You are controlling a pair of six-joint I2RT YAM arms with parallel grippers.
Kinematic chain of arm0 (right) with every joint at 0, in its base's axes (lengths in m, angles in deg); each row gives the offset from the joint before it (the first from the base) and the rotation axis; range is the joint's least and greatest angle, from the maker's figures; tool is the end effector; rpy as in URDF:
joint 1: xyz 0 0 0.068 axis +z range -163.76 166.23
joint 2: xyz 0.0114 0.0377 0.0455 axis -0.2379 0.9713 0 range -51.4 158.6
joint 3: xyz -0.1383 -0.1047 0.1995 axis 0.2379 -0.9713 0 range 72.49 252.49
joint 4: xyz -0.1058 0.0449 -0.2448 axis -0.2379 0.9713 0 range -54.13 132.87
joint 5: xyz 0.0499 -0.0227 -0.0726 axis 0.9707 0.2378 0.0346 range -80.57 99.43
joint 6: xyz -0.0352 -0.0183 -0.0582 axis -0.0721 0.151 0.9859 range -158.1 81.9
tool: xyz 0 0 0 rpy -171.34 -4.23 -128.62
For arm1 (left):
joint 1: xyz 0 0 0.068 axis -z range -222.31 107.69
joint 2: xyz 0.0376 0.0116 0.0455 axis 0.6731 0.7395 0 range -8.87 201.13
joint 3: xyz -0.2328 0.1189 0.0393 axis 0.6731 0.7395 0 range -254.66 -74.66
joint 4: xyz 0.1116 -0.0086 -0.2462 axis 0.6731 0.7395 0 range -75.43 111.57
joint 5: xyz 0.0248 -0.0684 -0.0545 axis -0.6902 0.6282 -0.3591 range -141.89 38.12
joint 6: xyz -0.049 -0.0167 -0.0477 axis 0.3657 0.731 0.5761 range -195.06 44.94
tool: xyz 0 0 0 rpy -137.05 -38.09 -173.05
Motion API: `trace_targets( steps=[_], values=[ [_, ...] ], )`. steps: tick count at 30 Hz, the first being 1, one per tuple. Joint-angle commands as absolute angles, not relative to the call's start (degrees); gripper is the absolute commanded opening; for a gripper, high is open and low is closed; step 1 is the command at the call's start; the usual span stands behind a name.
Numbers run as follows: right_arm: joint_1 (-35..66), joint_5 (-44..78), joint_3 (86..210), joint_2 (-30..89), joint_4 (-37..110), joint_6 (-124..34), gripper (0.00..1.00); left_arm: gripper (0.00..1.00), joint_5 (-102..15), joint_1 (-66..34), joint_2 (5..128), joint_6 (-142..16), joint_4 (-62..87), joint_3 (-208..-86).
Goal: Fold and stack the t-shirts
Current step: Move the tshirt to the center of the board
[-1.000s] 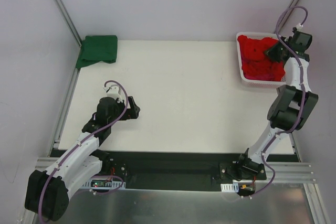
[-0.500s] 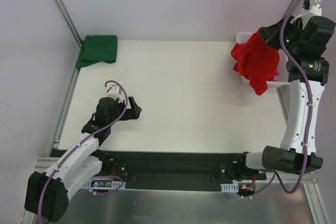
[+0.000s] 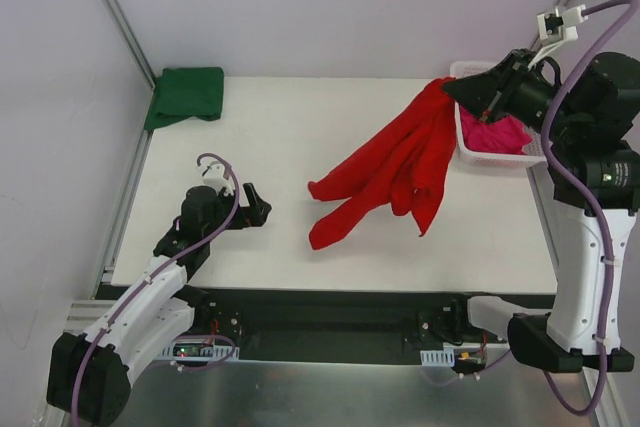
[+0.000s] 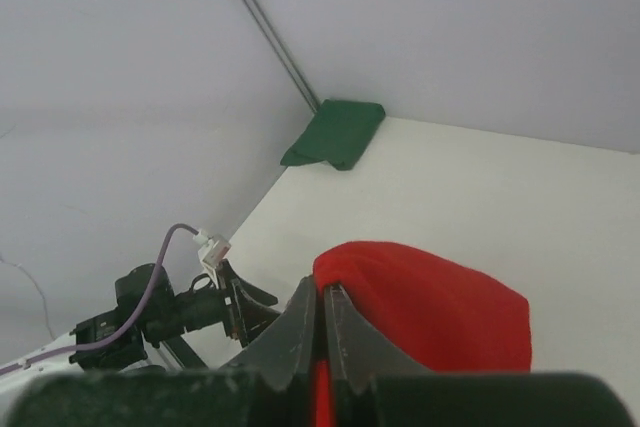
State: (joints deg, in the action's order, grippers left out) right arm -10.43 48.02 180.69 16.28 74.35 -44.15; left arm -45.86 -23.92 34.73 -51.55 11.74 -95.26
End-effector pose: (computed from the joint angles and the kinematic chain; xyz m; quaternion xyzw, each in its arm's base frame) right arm 0.1941 0.0473 0.5649 -0.2222 0.6608 0.2842 0.6581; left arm 0.2032 -0.0740 0.2001 -0.0065 0.8194 -0.2446 0.5184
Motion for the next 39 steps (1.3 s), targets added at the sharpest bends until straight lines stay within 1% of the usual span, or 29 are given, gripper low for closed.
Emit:
trace_targets(
  steps=[1,2,3,6,7,10,14,18,19,22,27,33,39],
  values=[
    [-10.2,48.4,175.2,13.5,73.4,-42.3,0.01,0.99,-44.4,-23.8,34.9,-50.3,8.5,-94.5],
    [-10.2,47.5,172.3,13.6,74.7,-41.3,0.01,0.99,-44.3,-23.8,35.0,-50.3,8.5,-94.6],
    [-9.8,46.4,166.4,13.7,77.0,-40.1,0.01,0.99,-44.2,-23.8,35.1,-50.3,8.5,-94.5],
    [-7.1,39.9,154.7,14.0,76.7,-36.1,0.01,0.99,-44.3,-23.8,35.3,-50.3,8.5,-94.4],
    [-6.0,35.3,147.6,13.9,76.0,-35.2,0.01,0.99,-44.3,-23.8,35.3,-50.4,8.5,-94.4],
    [-1.4,27.7,142.0,15.0,74.0,-33.7,0.01,0.99,-44.2,-23.8,35.1,-50.7,8.5,-94.4],
    [4.0,18.1,145.1,18.6,77.0,-32.8,0.02,0.99,-44.9,-23.8,35.8,-50.6,8.3,-94.8],
    [7.8,12.4,147.5,20.7,77.0,-33.4,0.02,0.99,-39.2,-23.8,37.7,-52.0,5.1,-95.4],
    [8.2,12.1,147.5,21.4,76.8,-33.7,0.01,0.99,-35.3,-23.8,38.5,-52.2,3.4,-95.5],
    [9.1,11.6,147.3,21.9,75.2,-34.6,0.01,0.99,-29.5,-23.7,40.5,-52.0,2.1,-96.4],
    [9.9,11.4,146.3,22.5,74.4,-35.0,0.02,0.99,-24.3,-22.9,42.8,-51.4,2.1,-96.5],
    [9.9,11.7,145.1,22.4,73.4,-35.6,0.01,0.99,-25.1,-18.4,42.6,-48.5,2.2,-94.3],
    [10.0,12.2,144.6,22.5,72.6,-36.0,0.02,0.99,-29.6,-9.7,44.8,-44.1,2.2,-93.0]
  ],
)
